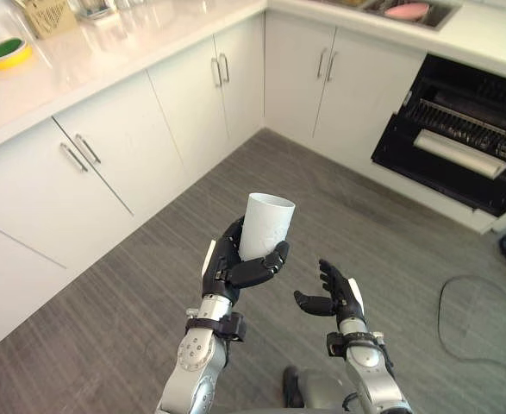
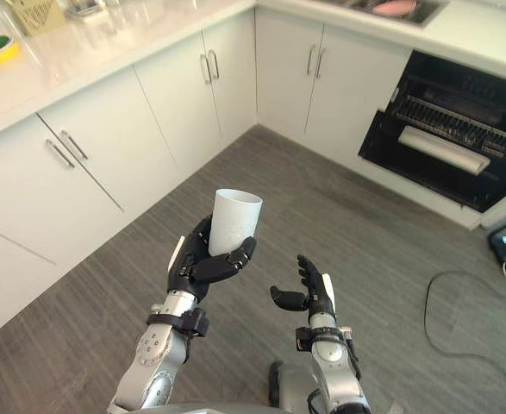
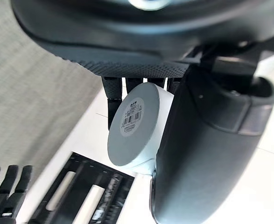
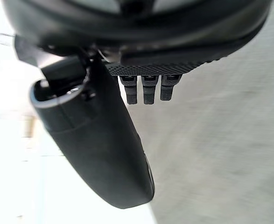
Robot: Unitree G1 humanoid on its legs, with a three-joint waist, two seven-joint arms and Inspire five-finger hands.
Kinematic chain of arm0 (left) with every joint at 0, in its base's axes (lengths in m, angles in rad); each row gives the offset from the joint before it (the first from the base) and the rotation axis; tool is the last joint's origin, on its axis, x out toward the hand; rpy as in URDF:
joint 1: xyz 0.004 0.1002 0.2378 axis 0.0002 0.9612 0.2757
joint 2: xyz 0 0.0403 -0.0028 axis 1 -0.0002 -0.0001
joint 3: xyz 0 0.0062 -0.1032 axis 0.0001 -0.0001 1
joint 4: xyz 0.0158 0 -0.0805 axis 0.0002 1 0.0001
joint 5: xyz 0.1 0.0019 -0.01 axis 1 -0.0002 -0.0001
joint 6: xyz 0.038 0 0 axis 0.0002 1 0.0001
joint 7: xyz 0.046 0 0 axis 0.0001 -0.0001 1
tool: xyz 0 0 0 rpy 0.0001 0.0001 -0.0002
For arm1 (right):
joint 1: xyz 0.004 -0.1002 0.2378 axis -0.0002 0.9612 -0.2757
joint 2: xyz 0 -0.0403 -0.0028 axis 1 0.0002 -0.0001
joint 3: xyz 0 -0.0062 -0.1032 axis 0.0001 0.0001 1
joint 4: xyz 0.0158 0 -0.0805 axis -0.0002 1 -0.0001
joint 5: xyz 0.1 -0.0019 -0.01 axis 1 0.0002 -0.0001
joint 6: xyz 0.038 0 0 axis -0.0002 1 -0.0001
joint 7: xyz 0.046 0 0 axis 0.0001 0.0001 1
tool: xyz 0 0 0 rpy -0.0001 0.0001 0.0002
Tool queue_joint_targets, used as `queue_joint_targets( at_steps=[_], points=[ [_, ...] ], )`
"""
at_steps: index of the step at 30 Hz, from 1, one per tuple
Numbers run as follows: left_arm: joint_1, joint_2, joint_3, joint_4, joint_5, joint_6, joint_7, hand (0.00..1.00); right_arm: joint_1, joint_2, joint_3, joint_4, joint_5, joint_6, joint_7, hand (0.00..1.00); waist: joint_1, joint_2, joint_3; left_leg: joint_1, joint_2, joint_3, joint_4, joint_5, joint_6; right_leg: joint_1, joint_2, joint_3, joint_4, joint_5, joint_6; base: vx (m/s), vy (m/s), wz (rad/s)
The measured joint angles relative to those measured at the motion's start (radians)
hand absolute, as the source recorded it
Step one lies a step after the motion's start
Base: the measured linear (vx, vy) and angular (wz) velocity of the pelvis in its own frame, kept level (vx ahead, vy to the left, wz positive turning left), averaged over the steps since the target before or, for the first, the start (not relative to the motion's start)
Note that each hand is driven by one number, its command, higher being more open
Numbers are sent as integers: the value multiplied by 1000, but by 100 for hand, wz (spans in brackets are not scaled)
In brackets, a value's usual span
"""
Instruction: Walk over to the sink, pick up the cup, carry it to the dishwasher, place the cup inside the dishwasher, then close the dishwasher door
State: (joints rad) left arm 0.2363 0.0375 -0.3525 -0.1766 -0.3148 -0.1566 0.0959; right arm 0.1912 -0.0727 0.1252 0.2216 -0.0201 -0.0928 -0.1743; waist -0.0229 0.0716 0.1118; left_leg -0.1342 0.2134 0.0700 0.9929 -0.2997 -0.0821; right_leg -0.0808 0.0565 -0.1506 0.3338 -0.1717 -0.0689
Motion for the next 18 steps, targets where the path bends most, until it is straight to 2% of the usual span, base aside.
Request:
queue_joint_targets(
  at_steps=[2, 4, 7, 8, 9, 10, 11, 12, 13, 14, 15, 16, 17, 18],
  points=[
    [15, -9, -2, -46, 0, -2, -13, 30, 2, 3, -3, -39, 1, -24, -7, 90, 17, -4, -3, -83, 10, 29, -9, -23, 12, 67, 1, 24, -61, 0, 0, 368, -31, -34],
    [14, -16, 2, -60, 0, -10, -15, 30, -18, 2, -9, -31, 5, -30, -12, 90, 36, 3, -7, -157, 2, 24, -106, -36, 11, 113, -1, 47, -110, -1, 0, 334, 77, -32],
    [16, -17, 13, -54, 0, -9, -15, 30, -43, 2, -13, 30, 17, -29, -10, 90, 38, -6, -1, -232, -70, -9, -354, -12, -2, 183, -30, 71, -171, -13, 22, 303, 176, -15],
    [16, -16, 19, -52, 0, -8, -15, 30, -50, 0, -16, 55, 18, -28, -9, 90, 39, -7, -1, -242, -95, -17, -442, 22, -5, 195, -44, 82, -177, -24, 39, 300, 245, -29],
    [16, -15, 30, -50, 0, -6, -14, 30, -58, 1, -28, 93, 18, -26, -8, 90, 41, -6, -2, -242, -118, -21, -523, 96, 7, 209, -59, 102, -173, -48, 64, 323, 271, -56],
    [17, -12, 41, -48, 0, -5, -12, 30, -59, 3, -30, 121, 19, -18, -8, 90, 56, -6, -3, -211, -132, -7, -540, 193, 40, 220, -76, 138, -157, -81, 87, 424, 362, -67],
    [13, -8, 48, -48, 0, -5, -10, 30, -62, 4, -30, 134, 18, -14, -8, 90, 59, -13, -4, -209, -143, 19, -510, 185, 73, 219, -99, 158, -137, -106, 103, 307, 264, -56],
    [11, -7, 53, -48, 0, -6, -7, 30, -62, 7, -30, 136, 18, -11, -8, 90, 57, -23, -4, -212, -153, 30, -490, 158, 85, 216, -116, 165, -124, -119, 111, 380, 316, -36],
    [5, -4, 53, -47, 0, -5, -6, 30, -62, 13, -29, 136, 18, -7, -8, 90, 56, -35, 0, -214, -163, 54, -448, 111, 103, 209, -138, 179, -86, -135, 130, 366, 306, -34],
    [7, 3, 46, -45, 0, -4, -6, 30, -63, 13, -30, 136, 17, -4, -6, 90, 58, -36, 0, -205, -164, 72, -429, 78, 113, 180, -147, 193, -12, -143, 143, 429, 365, -41],
    [7, 19, 39, -42, 1, -2, -6, 30, -65, 17, -30, 136, 16, -3, -2, 90, 56, -43, 0, -184, -174, 87, -427, 52, 123, 129, -160, 202, 117, -148, 153, 423, 345, -36],
    [7, 46, 34, -41, 1, 1, -6, 30, -70, 35, -30, 136, 15, 1, 3, 90, 44, -70, 6, -124, -204, 98, -450, 28, 145, 43, -194, 204, 346, -136, 184, 355, 257, -18],
    [8, 56, 32, -37, 1, 1, -6, 30, -69, 43, -27, 136, 13, 2, 3, 90, 36, -78, 8, -93, -213, 102, -459, 17, 149, 18, -205, 201, 432, -138, 182, 357, 205, -11],
    [11, 62, 30, -22, 2, 1, -6, 30, -67, 52, -17, 136, 3, 2, 10, 90, 32, -79, 6, -34, -214, 107, -474, -9, 154, -30, -204, 187, 544, -153, 156, 278, 142, -7]
  ],
)
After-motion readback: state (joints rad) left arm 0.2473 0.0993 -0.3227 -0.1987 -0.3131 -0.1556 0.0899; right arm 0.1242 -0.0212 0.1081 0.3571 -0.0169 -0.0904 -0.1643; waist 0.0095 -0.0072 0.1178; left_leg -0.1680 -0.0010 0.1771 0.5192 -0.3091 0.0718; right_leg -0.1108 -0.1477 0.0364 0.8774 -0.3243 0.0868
